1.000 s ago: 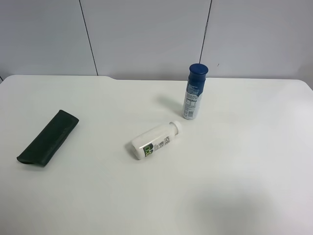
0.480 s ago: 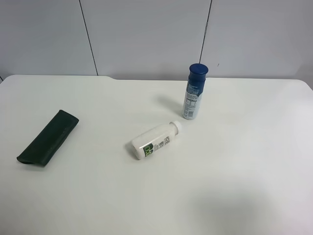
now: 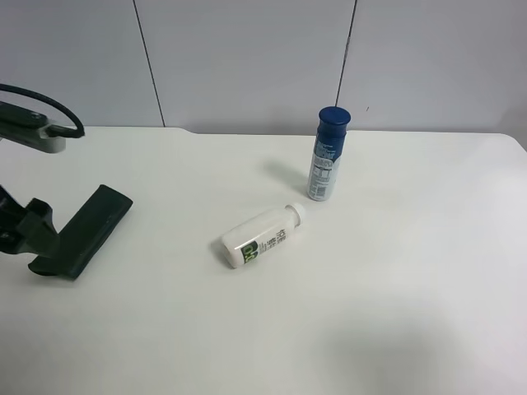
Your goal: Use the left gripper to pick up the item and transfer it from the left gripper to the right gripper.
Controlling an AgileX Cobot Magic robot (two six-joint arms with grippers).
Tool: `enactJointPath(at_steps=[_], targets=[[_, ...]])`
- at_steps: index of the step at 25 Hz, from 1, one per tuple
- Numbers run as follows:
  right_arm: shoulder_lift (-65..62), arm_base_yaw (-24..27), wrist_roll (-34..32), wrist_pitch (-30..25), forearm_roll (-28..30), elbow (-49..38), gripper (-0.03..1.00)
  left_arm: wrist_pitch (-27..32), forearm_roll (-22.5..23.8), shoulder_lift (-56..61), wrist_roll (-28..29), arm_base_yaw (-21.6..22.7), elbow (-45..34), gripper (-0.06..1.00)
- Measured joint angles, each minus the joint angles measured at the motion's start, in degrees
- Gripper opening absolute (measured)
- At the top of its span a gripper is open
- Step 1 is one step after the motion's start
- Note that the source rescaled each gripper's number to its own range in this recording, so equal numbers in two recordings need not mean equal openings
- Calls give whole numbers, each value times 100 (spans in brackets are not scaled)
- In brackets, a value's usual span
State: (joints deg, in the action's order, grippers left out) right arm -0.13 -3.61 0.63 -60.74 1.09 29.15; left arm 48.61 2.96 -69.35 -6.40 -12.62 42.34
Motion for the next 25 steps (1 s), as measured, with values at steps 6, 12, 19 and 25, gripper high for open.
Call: enactJointPath(at_steps=[6,12,19,25], targets=[[0,0,0,0,0,0,100,-449,0,-1111,10,0,0,100],[0,0,0,0,0,0,100,-1268,6,-1859,16,0,0,100],[0,0,0,0,0,0,100,-1810,399,-2471,175,-11,4,100],[0,0,0,0,0,0,100,-2094,1046,-2581,852,-11,4,100]])
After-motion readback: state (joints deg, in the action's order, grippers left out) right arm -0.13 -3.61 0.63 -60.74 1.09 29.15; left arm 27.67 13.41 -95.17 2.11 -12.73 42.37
